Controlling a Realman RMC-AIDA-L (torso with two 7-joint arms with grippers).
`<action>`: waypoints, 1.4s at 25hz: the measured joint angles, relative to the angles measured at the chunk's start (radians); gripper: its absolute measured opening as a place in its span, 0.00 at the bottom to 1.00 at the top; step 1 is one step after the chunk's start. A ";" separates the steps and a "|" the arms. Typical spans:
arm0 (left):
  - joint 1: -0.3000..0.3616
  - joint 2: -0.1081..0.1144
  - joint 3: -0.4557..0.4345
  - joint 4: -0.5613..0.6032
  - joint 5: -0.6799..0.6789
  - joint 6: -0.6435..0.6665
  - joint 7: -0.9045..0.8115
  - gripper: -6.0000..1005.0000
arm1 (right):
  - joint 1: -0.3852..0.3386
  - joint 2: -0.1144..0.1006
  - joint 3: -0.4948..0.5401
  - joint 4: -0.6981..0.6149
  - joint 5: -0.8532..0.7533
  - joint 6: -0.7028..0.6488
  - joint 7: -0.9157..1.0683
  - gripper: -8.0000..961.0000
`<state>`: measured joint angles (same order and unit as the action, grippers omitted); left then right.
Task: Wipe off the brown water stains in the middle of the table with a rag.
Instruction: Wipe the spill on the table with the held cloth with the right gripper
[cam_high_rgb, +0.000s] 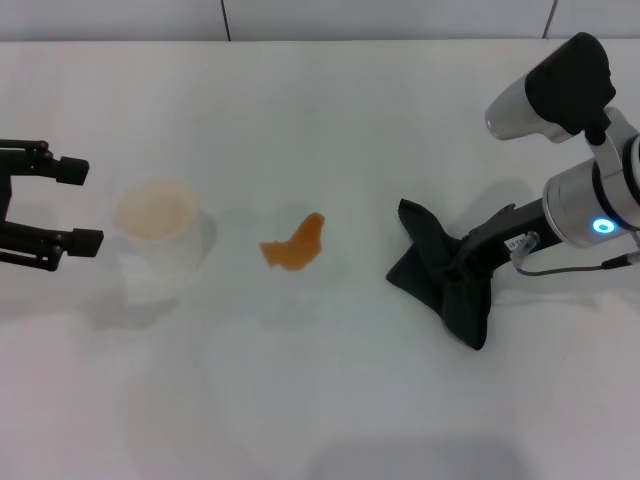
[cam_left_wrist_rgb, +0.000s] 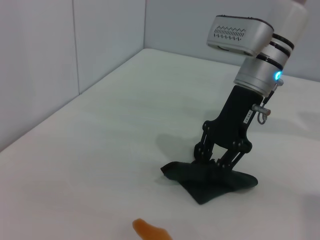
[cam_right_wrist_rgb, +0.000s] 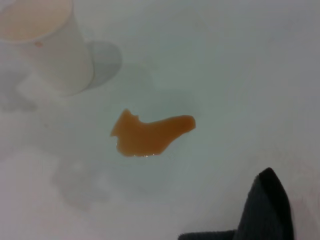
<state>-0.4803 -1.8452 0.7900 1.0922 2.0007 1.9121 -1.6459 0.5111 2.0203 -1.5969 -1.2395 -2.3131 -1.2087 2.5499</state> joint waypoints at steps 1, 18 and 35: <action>0.000 0.000 0.000 0.000 0.000 0.000 0.000 0.86 | 0.001 0.000 0.000 0.001 0.000 0.000 0.000 0.45; -0.001 0.000 0.000 0.000 0.002 -0.004 0.000 0.86 | 0.002 0.001 -0.003 0.005 0.000 -0.007 0.001 0.15; -0.009 -0.001 0.000 0.001 -0.004 -0.007 0.012 0.86 | 0.028 0.003 -0.041 0.009 0.058 -0.011 0.002 0.09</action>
<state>-0.4890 -1.8467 0.7900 1.0930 1.9966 1.9049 -1.6339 0.5396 2.0233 -1.6375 -1.2306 -2.2550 -1.2197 2.5520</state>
